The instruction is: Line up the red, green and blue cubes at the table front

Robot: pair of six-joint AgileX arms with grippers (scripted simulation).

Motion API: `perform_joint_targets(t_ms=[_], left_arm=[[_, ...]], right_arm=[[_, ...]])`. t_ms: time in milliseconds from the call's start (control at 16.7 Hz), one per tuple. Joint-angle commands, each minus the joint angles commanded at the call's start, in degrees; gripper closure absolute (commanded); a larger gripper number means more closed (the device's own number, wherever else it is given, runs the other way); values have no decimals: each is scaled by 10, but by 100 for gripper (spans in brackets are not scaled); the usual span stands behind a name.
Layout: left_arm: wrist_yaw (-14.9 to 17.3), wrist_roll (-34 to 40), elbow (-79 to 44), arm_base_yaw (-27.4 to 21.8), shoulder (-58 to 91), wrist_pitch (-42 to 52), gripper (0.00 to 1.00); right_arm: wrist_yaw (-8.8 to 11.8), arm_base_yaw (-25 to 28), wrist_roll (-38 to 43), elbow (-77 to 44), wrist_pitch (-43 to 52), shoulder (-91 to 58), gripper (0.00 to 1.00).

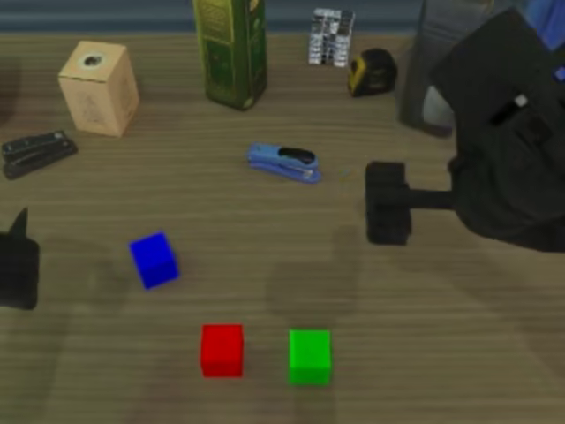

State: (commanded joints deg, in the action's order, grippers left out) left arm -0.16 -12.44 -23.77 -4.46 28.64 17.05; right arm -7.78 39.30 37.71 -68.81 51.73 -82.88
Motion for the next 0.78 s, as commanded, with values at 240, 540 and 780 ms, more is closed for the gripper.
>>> perform_joint_targets(t_ms=[240, 540, 780], left_arm=[[0, -85, -155, -39, 230, 120, 0], [2, -189, -341, -90, 500, 269, 0], [3, -259, -469, -124, 667, 365, 0]], right_arm=[[-19, -104, -108, 187, -117, 246, 0], [-11, -232, -238, 424, -270, 531, 0], [21, -312, -315, 567, -385, 685, 0]])
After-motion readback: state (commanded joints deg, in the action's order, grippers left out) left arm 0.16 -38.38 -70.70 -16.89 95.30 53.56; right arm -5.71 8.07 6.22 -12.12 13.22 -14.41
